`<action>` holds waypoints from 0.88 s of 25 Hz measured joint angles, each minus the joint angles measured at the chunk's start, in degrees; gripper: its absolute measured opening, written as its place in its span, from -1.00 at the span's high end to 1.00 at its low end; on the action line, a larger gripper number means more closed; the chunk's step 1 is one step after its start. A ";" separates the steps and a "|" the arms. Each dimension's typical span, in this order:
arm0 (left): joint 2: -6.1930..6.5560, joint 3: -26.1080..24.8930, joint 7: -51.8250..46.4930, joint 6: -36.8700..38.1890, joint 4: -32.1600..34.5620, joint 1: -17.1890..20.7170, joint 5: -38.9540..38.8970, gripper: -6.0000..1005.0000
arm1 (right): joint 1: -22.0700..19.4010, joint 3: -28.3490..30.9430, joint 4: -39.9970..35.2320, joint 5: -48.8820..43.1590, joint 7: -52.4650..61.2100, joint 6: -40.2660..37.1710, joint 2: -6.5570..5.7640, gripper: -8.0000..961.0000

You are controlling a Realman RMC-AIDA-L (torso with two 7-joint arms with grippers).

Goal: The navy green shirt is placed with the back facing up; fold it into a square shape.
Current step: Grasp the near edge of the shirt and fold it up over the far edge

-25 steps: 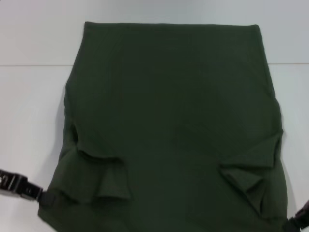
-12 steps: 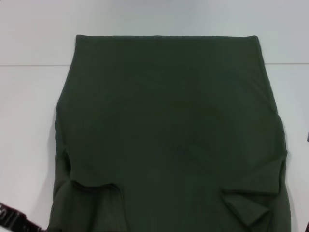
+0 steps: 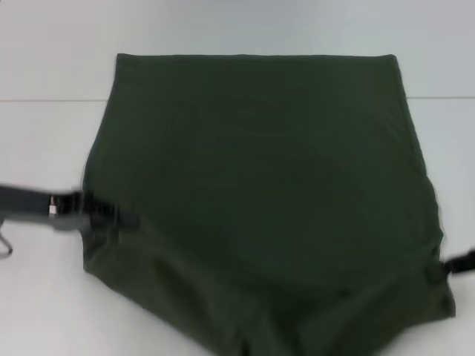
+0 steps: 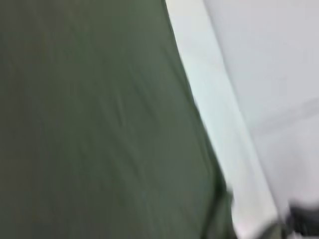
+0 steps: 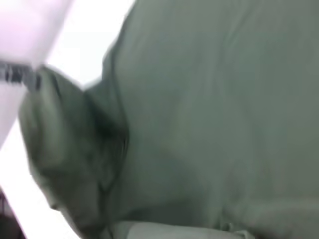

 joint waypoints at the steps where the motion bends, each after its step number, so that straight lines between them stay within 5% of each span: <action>1: -0.21 -3.36 -0.74 -3.47 -0.16 0.10 -0.99 0.89 | -0.44 1.88 0.00 0.95 0.00 0.57 -0.22 0.80; 7: -1.28 -8.79 -1.00 -14.13 -0.19 2.16 -6.97 0.89 | -5.06 7.77 0.27 14.71 0.00 7.18 -1.14 0.78; 13: -4.58 -8.88 1.94 -23.19 -0.26 3.64 -13.27 0.89 | -7.28 8.03 2.27 23.83 -1.88 18.58 -1.10 0.76; 18: -7.54 -8.55 5.80 -29.72 -0.65 3.83 -17.80 0.89 | -5.86 7.96 5.58 24.70 -5.30 27.27 0.01 0.75; 22: -8.42 -8.41 8.55 -33.58 -1.71 2.94 -19.03 0.89 | -4.65 7.81 7.33 25.57 -8.07 33.37 1.41 0.73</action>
